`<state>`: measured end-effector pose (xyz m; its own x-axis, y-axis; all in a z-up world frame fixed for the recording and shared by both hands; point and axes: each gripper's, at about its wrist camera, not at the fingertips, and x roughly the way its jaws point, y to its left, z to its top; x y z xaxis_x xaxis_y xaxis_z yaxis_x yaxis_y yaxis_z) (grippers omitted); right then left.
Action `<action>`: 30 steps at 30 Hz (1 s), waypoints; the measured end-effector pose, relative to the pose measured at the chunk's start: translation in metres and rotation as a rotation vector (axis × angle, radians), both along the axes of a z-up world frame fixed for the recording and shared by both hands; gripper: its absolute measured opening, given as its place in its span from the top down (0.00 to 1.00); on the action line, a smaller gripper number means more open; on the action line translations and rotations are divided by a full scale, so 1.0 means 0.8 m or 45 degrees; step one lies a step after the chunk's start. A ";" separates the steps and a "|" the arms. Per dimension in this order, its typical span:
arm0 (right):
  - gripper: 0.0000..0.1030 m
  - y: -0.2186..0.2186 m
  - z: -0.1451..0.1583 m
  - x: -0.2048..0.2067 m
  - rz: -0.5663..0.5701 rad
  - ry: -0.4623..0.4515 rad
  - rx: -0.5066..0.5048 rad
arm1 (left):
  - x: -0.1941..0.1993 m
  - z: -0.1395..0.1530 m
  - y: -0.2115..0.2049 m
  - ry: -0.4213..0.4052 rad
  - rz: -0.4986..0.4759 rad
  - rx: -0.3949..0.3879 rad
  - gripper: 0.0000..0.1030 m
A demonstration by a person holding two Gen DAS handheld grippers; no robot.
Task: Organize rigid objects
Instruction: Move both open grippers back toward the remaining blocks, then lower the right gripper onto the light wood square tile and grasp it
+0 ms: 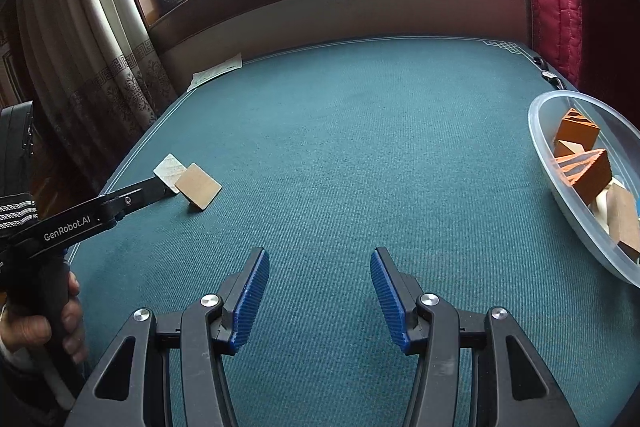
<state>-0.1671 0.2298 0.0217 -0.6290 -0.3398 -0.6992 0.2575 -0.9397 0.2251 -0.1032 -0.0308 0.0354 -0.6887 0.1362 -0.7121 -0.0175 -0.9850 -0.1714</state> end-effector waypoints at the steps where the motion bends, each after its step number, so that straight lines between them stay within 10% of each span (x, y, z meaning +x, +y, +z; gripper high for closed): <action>1: 0.46 -0.005 0.000 -0.002 0.012 0.001 0.002 | 0.000 -0.002 -0.005 -0.003 0.012 -0.001 0.20; 30: 0.45 -0.140 -0.013 -0.069 0.332 0.019 0.116 | -0.001 -0.032 -0.072 -0.039 0.163 0.012 0.20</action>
